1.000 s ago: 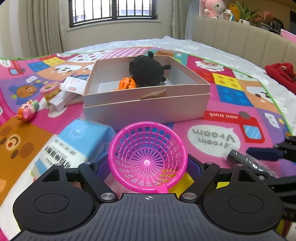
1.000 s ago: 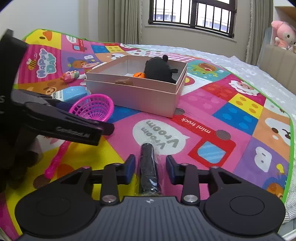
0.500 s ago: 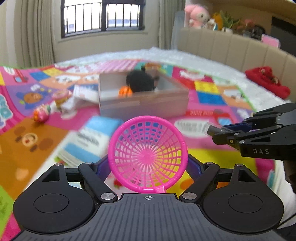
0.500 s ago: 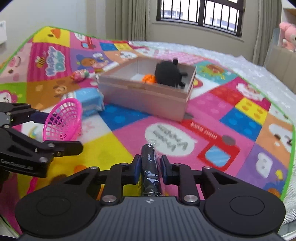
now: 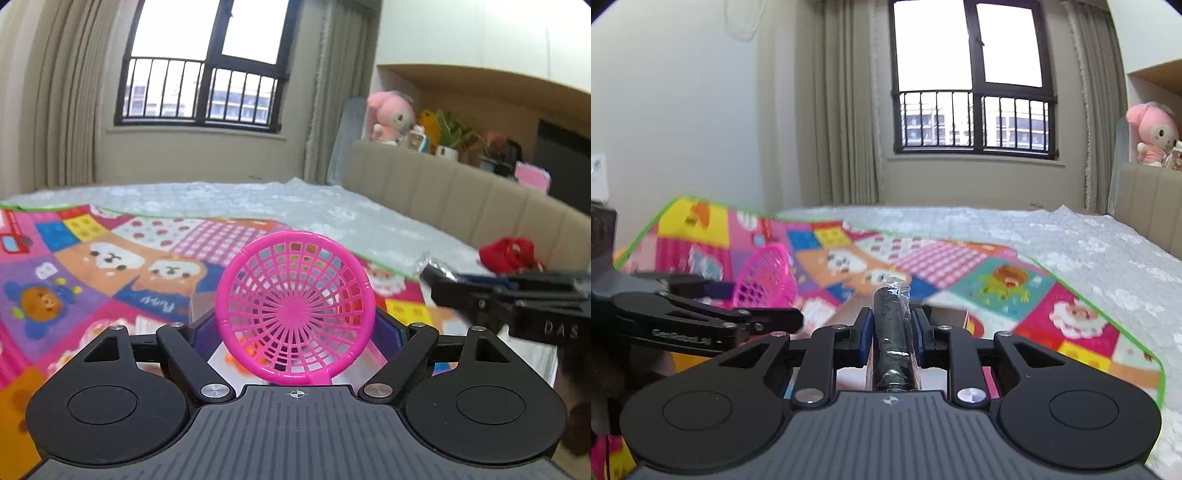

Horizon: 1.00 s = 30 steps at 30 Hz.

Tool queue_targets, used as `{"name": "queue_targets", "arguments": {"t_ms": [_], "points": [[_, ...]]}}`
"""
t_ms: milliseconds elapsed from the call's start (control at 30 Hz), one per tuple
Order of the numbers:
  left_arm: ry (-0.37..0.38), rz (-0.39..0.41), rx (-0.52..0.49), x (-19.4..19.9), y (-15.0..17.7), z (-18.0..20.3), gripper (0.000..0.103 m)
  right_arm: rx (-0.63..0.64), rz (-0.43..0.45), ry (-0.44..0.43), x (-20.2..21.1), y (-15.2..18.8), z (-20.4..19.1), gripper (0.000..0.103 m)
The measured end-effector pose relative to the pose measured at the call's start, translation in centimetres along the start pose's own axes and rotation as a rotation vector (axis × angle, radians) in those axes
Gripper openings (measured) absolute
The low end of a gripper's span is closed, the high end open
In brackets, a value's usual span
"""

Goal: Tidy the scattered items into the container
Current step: 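Drop the wrapped black item into the box while the left tool drops the pink net in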

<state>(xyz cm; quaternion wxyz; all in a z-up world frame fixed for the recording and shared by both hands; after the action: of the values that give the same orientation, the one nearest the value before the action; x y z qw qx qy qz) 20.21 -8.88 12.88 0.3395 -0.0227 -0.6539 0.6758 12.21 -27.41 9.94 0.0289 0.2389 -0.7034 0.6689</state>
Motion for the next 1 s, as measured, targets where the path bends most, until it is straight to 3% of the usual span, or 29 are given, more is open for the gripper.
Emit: {"name": "queue_targets", "arguments": {"t_ms": [133, 200, 267, 333, 400, 467, 633, 733, 800, 833, 867, 933, 1000], "points": [[0.023, 0.005, 0.039, -3.8, -2.8, -1.4, 0.087, -0.079, 0.005, -0.002, -4.4, -1.8, 2.0, 0.022], [0.063, -0.029, 0.076, -6.2, -3.1, -2.1, 0.098, -0.110, 0.003, -0.014, -6.8, -2.1, 3.0, 0.023], [0.053, -0.072, 0.110, -8.1, -2.4, -3.4, 0.098, -0.136, -0.010, -0.015, -8.7, -1.6, 4.2, 0.040], [0.008, -0.092, 0.096, -8.6, -1.2, -4.6, 0.098, -0.154, -0.030, 0.032, -9.8, -0.4, 5.3, 0.045], [-0.022, -0.105, 0.073, -8.0, 0.6, -5.5, 0.099, -0.160, -0.040, 0.035, -9.6, 1.1, 5.9, 0.053], [-0.042, -0.121, 0.055, -6.9, 2.6, -6.0, 0.100, -0.145, -0.036, 0.059, -9.1, 2.6, 6.2, 0.071], [-0.088, -0.136, -0.027, -2.5, 7.9, -6.5, 0.101, -0.008, -0.057, 0.115, -7.9, 5.8, 4.1, 0.078], [-0.163, -0.111, -0.007, 0.4, 10.3, -7.7, 0.102, 0.078, -0.065, 0.078, -8.1, 6.4, 1.2, 0.078], [-0.195, -0.105, 0.052, 1.9, 11.8, -8.8, 0.103, 0.093, -0.104, 0.022, -8.9, 6.7, -0.7, 0.065], [-0.195, -0.114, 0.092, 2.5, 12.7, -9.2, 0.103, 0.085, -0.140, -0.011, -9.5, 6.9, -1.7, 0.051], [-0.187, -0.127, 0.127, 3.1, 13.6, -9.6, 0.103, 0.066, -0.174, -0.040, -10.1, 7.1, -2.5, 0.048], [-0.184, -0.137, 0.178, 4.0, 14.9, -10.2, 0.103, 0.058, -0.208, -0.091, -10.4, 7.7, -4.4, 0.048], [-0.189, -0.139, 0.215, 4.7, 15.7, -10.7, 0.103, 0.129, -0.211, -0.096, -10.2, 8.3, -6.5, 0.048]]}}
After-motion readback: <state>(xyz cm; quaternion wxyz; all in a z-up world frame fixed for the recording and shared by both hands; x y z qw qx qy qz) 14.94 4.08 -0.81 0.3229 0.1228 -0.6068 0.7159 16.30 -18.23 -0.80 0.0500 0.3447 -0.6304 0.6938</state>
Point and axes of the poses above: each gripper's, at about its wrist camera, not at the fingertips, and x roughly against the way its jaws point, z to its right, y to its underside, the point moved 10 cm from there along -x, roughly the way its jaws point, and after that the axes turned 2 degrees about -y, right-handed, at the moved point
